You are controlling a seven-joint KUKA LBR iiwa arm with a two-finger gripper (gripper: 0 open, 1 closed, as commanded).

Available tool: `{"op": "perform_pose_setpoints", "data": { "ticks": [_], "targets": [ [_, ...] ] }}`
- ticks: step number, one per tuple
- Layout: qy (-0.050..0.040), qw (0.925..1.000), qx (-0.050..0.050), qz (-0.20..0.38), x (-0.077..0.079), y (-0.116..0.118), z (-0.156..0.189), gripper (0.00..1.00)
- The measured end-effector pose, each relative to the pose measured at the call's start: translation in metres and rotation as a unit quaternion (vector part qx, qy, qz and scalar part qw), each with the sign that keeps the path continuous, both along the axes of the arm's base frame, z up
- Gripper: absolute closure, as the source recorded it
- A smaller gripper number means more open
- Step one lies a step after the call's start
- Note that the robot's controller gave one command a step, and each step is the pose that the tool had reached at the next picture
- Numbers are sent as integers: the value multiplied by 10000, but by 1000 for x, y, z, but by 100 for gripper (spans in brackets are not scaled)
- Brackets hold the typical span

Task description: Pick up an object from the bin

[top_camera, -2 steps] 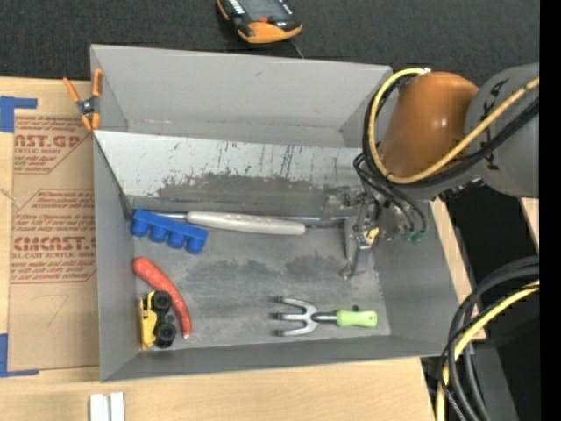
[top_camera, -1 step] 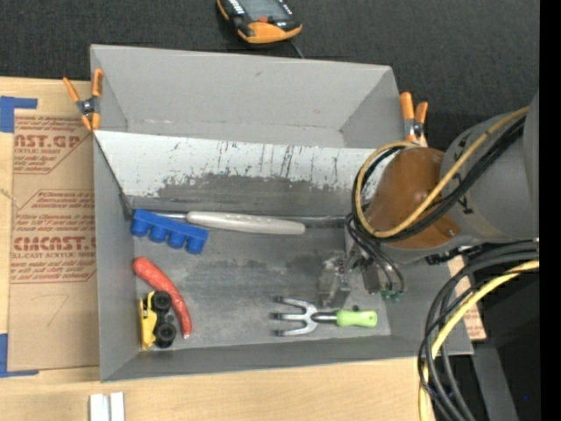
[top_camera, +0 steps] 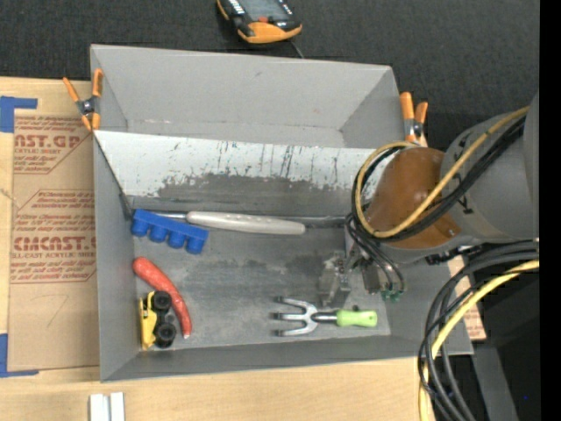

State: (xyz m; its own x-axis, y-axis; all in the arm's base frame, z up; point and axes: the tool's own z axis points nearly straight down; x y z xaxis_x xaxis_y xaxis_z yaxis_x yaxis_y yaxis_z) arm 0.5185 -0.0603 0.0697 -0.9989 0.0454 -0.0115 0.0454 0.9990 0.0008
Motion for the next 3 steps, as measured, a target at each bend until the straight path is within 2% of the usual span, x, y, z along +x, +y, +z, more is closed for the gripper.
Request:
{"op": "perform_pose_setpoints", "data": {
  "ticks": [1, 2, 3],
  "targets": [
    [0, 10000, 3, -25, -1, 3, 6, 100],
    [-4, 9939, 19, -1106, 26, 36, 1, 100],
    [0, 10000, -7, 69, 8, -2, 8, 100]
  ]
}}
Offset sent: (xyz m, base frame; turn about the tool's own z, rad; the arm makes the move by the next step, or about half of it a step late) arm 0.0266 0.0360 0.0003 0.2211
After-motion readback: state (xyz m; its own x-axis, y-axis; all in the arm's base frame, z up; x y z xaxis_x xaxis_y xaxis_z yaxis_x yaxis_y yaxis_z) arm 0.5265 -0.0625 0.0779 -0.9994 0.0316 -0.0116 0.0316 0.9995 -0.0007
